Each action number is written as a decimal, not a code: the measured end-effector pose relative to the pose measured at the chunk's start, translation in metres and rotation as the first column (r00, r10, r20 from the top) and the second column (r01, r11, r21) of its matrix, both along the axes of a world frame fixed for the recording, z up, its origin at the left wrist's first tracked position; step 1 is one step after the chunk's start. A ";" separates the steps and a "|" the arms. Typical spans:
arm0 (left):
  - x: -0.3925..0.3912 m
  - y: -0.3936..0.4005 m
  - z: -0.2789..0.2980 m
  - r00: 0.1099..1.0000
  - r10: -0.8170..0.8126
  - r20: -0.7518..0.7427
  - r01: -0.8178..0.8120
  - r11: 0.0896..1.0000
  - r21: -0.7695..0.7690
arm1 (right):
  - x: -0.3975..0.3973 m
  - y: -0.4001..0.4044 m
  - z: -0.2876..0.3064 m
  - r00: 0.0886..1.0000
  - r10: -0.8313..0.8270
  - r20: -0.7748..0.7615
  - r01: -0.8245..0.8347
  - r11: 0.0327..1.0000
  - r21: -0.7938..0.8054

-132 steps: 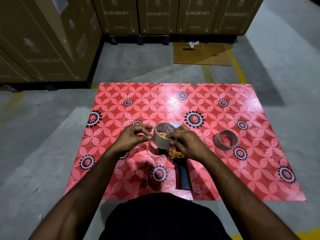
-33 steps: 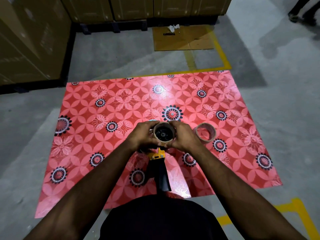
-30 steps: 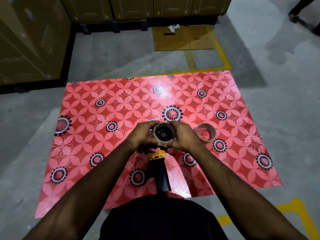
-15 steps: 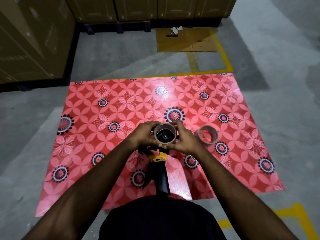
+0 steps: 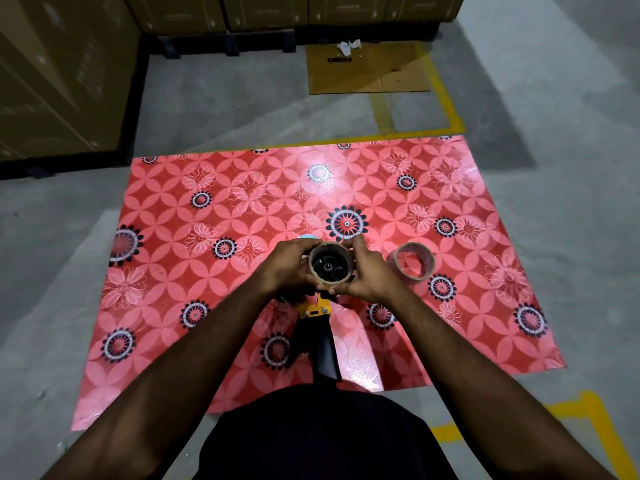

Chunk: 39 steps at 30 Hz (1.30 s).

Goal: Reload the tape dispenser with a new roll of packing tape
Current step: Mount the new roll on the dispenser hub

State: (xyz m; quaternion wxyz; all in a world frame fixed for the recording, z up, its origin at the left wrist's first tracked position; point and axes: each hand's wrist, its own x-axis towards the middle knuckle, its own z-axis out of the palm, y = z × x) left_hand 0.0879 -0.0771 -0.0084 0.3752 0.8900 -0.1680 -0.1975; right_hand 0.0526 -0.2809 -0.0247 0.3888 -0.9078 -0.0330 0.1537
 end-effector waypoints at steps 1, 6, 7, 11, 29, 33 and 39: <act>0.001 0.000 0.000 1.000 -0.005 -0.003 0.005 1.000 0.002 | 0.001 0.000 0.001 1.000 0.001 -0.003 -0.001 1.000 -0.009; 0.004 0.002 -0.003 1.000 -0.012 -0.016 0.012 1.000 0.023 | 0.002 0.003 0.001 1.000 0.002 0.018 -0.001 0.999 -0.049; 0.004 0.002 -0.004 1.000 -0.008 -0.014 0.009 1.000 0.023 | 0.002 0.004 0.001 1.000 0.003 0.023 -0.002 0.998 -0.058; 0.001 0.004 -0.007 1.000 -0.012 -0.004 0.012 1.000 0.008 | 0.004 0.009 -0.001 0.999 0.018 0.039 -0.013 0.993 -0.117; 0.001 -0.003 -0.033 0.979 -0.165 0.121 0.124 0.948 0.292 | -0.002 0.006 -0.024 0.998 0.056 -0.012 -0.057 0.977 -0.208; 0.000 0.000 -0.039 0.964 -0.219 0.153 0.155 0.924 0.350 | -0.003 0.001 -0.027 0.994 0.112 0.003 -0.106 0.947 -0.303; -0.033 0.001 -0.053 0.889 -0.326 0.323 0.087 0.812 0.578 | -0.034 0.002 -0.035 0.942 0.275 0.191 -0.151 0.858 -0.491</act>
